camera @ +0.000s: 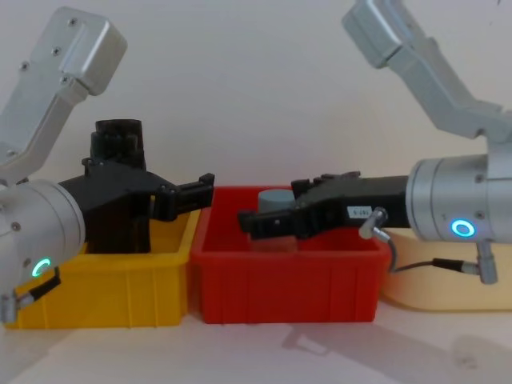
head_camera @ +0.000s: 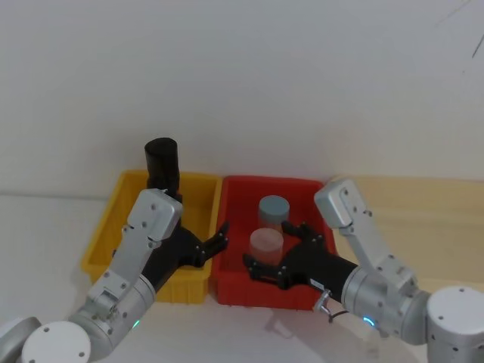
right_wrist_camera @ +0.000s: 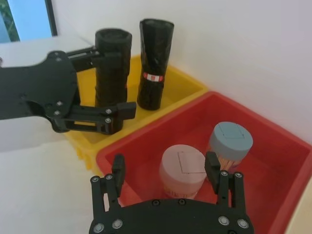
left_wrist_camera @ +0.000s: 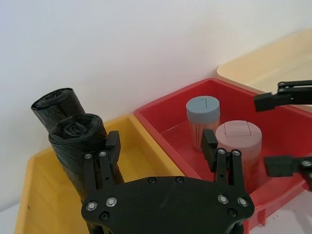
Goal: Pick up the garbage bag with the one hand and transfer it to the other hand.
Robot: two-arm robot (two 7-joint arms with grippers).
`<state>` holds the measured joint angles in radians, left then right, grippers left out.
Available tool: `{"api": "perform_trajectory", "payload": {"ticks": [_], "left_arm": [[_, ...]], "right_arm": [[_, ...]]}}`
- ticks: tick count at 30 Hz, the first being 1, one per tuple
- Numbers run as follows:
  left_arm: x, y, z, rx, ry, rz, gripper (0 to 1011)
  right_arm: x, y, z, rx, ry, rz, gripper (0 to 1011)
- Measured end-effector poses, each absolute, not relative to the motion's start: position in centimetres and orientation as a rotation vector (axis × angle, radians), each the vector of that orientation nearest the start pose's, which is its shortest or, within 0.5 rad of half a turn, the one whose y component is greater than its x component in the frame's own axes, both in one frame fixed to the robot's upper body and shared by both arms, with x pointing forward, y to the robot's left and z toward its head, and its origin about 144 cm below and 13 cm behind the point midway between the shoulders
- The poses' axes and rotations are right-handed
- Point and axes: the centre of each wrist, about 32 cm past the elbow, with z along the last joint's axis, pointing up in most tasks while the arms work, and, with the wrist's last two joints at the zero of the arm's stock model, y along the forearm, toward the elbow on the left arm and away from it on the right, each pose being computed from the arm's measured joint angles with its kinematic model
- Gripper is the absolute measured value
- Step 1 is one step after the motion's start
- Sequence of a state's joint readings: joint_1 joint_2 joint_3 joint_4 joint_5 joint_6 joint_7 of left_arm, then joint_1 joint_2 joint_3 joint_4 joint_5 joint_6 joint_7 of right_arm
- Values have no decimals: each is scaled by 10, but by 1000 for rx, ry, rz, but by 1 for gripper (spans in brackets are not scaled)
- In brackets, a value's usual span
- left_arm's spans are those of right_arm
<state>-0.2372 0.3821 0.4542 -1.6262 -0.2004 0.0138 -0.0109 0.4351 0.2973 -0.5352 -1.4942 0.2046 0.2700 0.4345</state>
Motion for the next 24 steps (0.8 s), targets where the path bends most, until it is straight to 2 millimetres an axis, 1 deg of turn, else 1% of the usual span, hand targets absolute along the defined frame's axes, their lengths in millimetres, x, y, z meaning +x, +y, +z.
{"api": "perform_trajectory", "payload": {"ticks": [12, 24], "left_arm": [[492, 198, 1204, 61, -268, 1124, 1002], [492, 198, 1204, 61, -268, 1124, 1002]], "right_arm": [[556, -160, 1239, -343, -111, -705, 1001], [566, -159, 1242, -396, -111, -699, 1002]]}}
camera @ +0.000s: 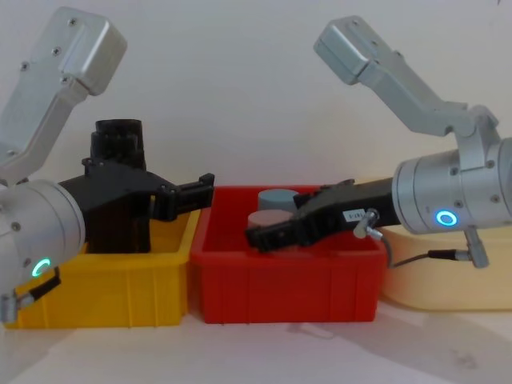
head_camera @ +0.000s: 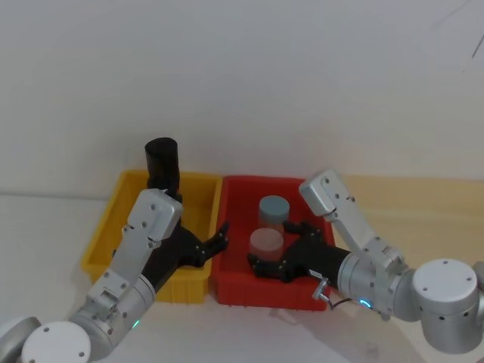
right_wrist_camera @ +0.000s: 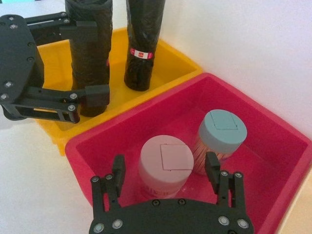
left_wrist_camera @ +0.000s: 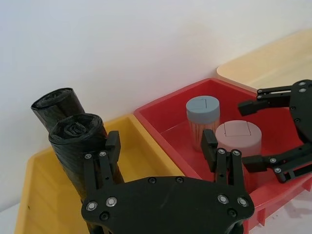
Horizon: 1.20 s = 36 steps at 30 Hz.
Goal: Pick up the garbage bag with the one hand and transfer it to the other hand.
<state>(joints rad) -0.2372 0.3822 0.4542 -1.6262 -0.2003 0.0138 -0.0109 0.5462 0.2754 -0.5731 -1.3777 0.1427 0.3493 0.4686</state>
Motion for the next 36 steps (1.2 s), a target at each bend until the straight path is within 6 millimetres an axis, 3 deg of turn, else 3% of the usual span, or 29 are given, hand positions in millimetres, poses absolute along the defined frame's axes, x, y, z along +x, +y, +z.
{"api": "perform_trajectory", "payload": {"ticks": [6, 19, 29, 36], "left_arm": [[492, 198, 1204, 61, -268, 1124, 1002], [492, 198, 1204, 61, -268, 1124, 1002], [492, 198, 1204, 61, -268, 1124, 1002], [492, 198, 1204, 61, -268, 1124, 1002]], "right_arm": [[569, -158, 1242, -408, -111, -689, 996], [573, -156, 1242, -426, -110, -679, 666], [573, -158, 1244, -420, -116, -689, 666], [570, -167, 1256, -377, -156, -732, 666]]}}
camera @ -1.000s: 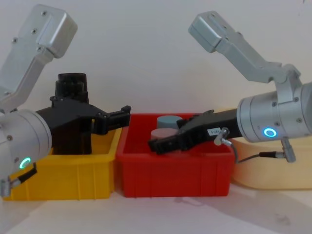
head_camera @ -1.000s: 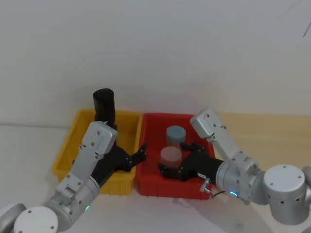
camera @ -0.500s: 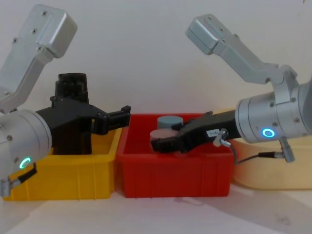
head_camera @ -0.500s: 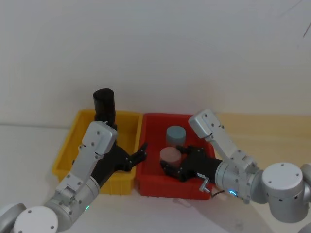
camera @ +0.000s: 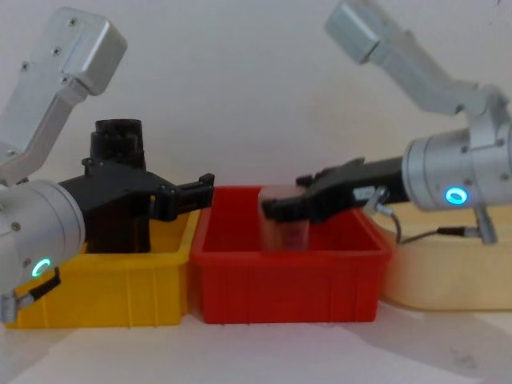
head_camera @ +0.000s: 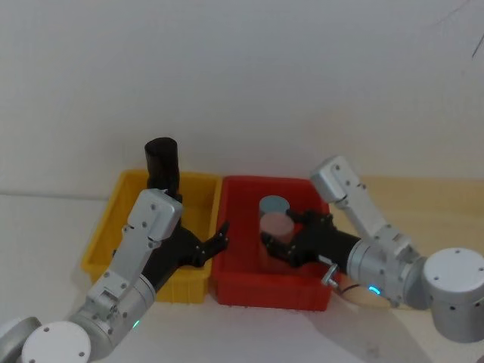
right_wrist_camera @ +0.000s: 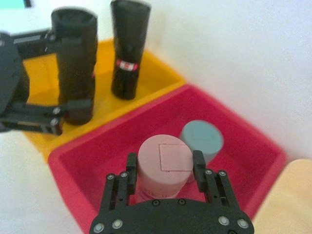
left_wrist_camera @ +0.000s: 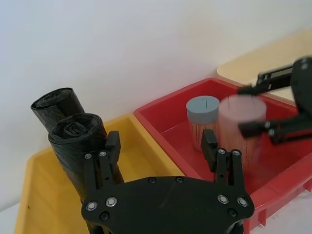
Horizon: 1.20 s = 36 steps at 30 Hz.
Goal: Pick up the garbage bag with the one hand and transfer it to the other hand.
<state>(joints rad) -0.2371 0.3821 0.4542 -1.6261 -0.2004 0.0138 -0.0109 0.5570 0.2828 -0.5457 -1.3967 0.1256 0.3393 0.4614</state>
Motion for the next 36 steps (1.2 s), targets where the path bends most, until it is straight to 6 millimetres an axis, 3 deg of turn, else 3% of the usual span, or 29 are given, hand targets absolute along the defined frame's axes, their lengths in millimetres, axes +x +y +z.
{"api": "perform_trajectory", "payload": {"ticks": [12, 18, 26, 36], "left_arm": [[492, 198, 1204, 61, -268, 1124, 1002], [492, 198, 1204, 61, -268, 1124, 1002], [492, 198, 1204, 61, -268, 1124, 1002], [492, 198, 1204, 61, -268, 1124, 1002]], "right_arm": [[564, -193, 1287, -269, -246, -850, 666], [562, -217, 1303, -223, -283, -947, 666], [561, -243, 1307, -237, -278, -1044, 666], [566, -264, 1294, -332, -224, -1106, 666]]}}
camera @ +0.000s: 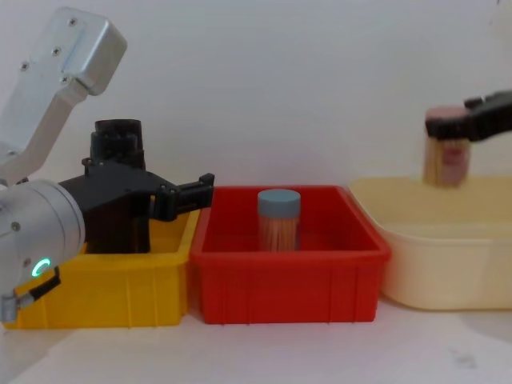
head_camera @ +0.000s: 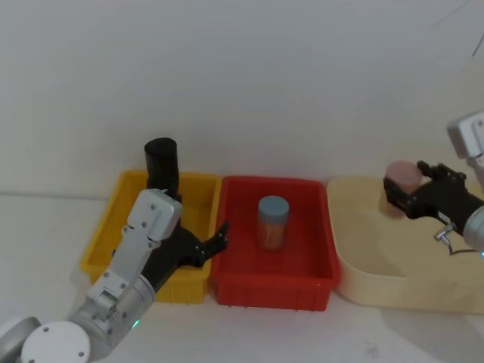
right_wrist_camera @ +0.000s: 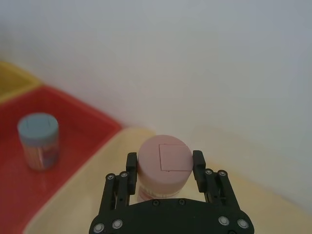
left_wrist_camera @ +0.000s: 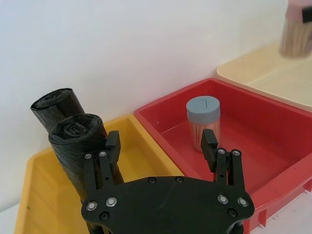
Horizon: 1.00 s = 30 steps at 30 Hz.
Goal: Pick up the garbage bag with the one hand and transfer it to the other hand.
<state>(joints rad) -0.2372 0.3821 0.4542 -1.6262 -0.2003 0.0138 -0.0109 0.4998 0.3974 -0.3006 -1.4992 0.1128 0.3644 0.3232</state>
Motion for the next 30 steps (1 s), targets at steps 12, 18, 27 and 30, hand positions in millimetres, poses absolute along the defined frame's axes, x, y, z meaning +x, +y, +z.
{"api": "perform_trajectory", "payload": {"ticks": [12, 18, 27, 30], "left_arm": [[492, 198, 1204, 61, -268, 1124, 1002], [492, 198, 1204, 61, -268, 1124, 1002], [492, 198, 1204, 61, -268, 1124, 1002], [492, 198, 1204, 61, -268, 1124, 1002]], "right_arm": [[574, -271, 1278, -423, -181, -1107, 886], [576, -272, 1274, -445, -170, -1106, 1002], [575, -274, 1271, -451, -161, -1108, 1000], [572, -276, 1269, -436, -153, -1109, 1000]]}}
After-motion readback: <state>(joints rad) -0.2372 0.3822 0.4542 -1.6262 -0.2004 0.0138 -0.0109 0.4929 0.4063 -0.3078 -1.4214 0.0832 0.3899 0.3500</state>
